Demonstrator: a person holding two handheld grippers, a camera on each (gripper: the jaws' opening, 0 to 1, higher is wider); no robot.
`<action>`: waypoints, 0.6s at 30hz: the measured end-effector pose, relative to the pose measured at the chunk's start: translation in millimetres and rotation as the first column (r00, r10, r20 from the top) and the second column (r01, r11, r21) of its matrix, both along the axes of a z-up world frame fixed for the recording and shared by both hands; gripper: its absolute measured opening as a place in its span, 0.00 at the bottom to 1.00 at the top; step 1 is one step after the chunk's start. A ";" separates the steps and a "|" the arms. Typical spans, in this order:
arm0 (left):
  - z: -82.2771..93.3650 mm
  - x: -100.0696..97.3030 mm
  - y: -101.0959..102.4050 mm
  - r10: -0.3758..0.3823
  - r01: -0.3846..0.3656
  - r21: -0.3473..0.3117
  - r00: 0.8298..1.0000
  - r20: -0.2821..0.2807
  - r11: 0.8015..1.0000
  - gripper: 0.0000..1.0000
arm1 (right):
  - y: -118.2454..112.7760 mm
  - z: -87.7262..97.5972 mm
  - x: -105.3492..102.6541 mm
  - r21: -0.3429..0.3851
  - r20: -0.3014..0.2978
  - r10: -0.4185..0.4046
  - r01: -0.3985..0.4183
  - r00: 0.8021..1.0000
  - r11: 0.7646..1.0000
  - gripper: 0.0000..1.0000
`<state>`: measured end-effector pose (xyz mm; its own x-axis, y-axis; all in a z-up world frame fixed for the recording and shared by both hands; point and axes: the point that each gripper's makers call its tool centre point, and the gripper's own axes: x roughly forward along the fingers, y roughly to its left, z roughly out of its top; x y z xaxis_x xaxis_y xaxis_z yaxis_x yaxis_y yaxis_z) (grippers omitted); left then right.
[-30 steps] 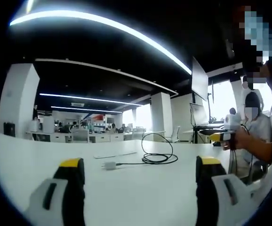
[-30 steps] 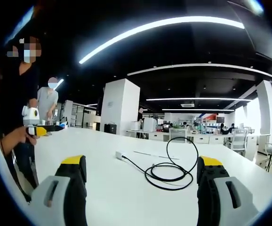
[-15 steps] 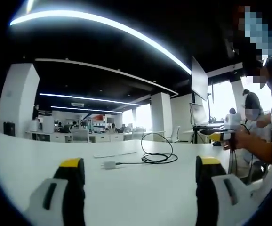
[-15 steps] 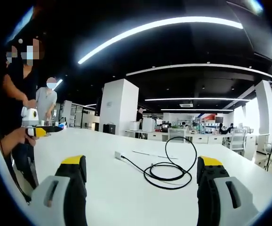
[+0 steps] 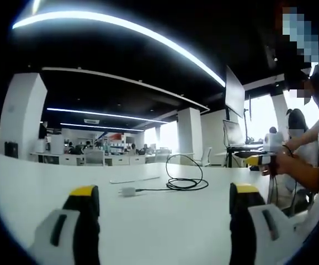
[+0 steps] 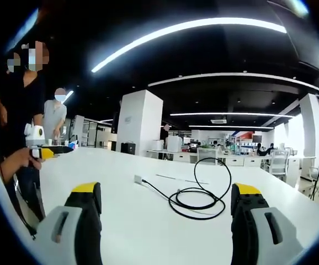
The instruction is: Plug the desk Type‑C cable into the charger adapter.
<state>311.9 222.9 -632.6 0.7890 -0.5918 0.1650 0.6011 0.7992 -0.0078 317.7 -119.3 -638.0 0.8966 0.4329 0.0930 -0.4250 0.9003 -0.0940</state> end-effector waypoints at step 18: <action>3.7 -2.4 -2.1 0.011 -0.011 0.005 1.000 -0.001 1.000 0.99 | 2.0 0.1 -0.7 0.009 -0.010 -0.007 0.007 1.000 1.000 1.00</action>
<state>309.5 220.7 -628.9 0.7954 -0.5843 0.1613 0.5926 0.8055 -0.0044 317.0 -117.3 -637.9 0.9006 0.4258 0.0876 -0.4194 0.9041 -0.0818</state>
